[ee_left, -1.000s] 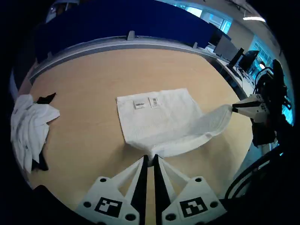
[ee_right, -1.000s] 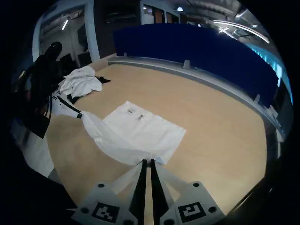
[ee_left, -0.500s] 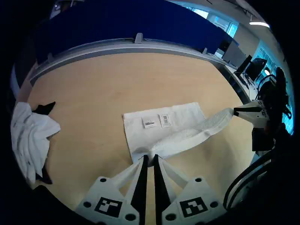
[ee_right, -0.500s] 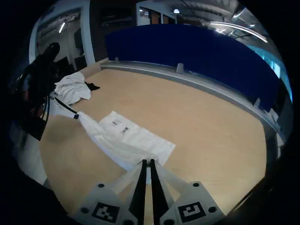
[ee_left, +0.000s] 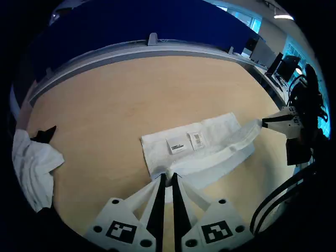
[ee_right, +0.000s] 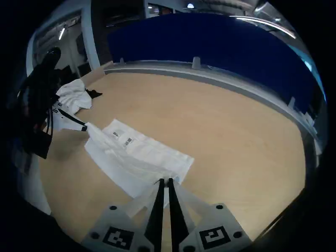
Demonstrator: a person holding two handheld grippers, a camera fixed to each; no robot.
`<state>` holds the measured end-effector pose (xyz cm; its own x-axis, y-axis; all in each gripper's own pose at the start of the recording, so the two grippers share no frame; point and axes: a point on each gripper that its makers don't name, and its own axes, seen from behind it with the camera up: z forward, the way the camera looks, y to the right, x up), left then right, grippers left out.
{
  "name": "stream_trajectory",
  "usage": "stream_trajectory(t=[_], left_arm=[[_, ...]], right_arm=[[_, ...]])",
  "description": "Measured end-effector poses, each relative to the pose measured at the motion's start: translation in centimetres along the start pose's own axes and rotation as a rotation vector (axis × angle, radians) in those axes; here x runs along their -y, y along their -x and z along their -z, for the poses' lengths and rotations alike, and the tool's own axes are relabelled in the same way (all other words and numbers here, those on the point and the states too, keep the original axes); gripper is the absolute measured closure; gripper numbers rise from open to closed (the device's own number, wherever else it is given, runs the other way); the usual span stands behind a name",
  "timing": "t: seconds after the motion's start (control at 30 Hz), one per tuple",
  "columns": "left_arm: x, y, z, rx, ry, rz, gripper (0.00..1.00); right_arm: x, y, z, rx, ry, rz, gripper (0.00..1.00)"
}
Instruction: Fold towel
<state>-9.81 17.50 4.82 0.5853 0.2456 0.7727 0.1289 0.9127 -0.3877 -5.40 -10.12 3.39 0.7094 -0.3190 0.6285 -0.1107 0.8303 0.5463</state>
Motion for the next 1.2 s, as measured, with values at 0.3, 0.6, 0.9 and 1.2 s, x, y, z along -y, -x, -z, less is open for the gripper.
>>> stream_trajectory(t=[0.3,0.6,0.9,1.2], left_arm=[[0.9,-0.2,-1.9,-0.006,-0.021,-0.006,0.87],[1.7,-0.4,-3.4,-0.012,-0.046,-0.022,0.84],[2.4,-0.6,-4.4,-0.016,-0.061,-0.028,0.75],[3.4,-0.7,-3.9,-0.022,-0.075,-0.032,0.55]], right_arm=[[-0.4,0.3,-1.7,0.012,0.009,-0.026,0.93],[-0.8,0.8,-3.0,0.031,0.029,-0.035,0.93],[-1.5,1.0,-3.9,0.039,0.061,-0.043,0.91],[-2.0,0.5,-4.0,0.029,0.086,-0.054,0.87]])
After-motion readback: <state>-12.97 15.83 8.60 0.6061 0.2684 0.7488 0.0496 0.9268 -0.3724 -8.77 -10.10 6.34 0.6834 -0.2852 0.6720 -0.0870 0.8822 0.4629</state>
